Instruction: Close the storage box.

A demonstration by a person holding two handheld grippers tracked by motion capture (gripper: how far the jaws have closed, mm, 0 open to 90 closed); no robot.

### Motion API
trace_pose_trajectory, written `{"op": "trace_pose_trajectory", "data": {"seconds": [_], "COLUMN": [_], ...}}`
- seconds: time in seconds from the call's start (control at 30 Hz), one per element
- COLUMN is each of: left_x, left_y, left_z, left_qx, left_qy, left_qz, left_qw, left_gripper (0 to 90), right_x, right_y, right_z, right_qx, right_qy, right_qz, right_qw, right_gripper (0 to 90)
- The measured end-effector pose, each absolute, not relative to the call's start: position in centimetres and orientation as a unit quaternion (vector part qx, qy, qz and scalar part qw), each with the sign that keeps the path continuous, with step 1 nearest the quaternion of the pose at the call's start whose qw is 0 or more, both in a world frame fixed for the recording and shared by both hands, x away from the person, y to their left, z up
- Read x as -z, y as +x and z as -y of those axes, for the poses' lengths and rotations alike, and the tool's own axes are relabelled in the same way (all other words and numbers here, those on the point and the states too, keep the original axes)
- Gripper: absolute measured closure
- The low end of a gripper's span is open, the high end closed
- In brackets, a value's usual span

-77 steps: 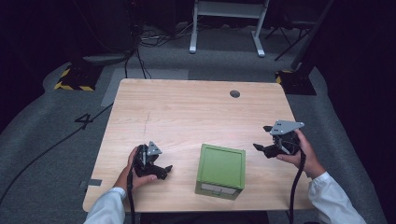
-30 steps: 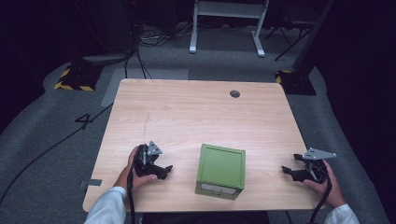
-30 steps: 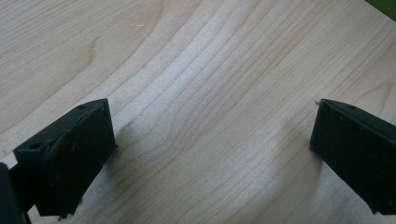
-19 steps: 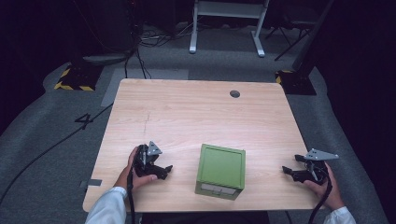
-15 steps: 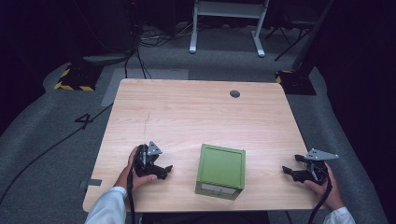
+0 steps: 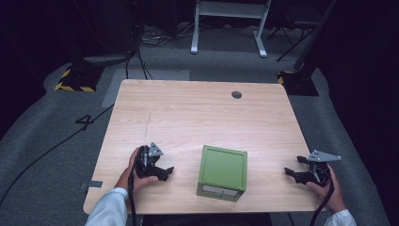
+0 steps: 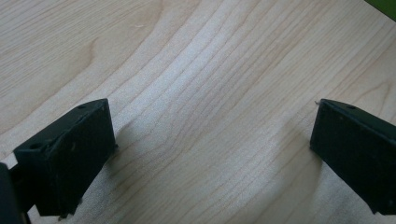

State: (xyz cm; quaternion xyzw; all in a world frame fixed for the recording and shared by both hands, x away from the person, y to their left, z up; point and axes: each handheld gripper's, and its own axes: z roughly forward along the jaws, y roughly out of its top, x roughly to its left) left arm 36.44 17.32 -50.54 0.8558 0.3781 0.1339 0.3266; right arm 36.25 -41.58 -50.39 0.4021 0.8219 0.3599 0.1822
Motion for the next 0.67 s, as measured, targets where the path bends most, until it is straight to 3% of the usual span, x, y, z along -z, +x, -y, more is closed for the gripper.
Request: {"op": "trace_pose_trajectory", "data": {"seconds": [0.67], "left_x": [50.53], "left_y": [36.52], "left_z": [-17.36], "left_qx": [-0.134], "left_qy": [0.858], "left_qz": [-0.374], "left_qw": [0.326], "left_gripper": [0.1], "right_x": [50.39], "right_y": [36.23], "right_z": [41.56], "right_qx": [-0.359], "right_qy": [0.401], "right_qz": [-0.822], "right_qw": [0.186], "right_gripper": [15.8]}}
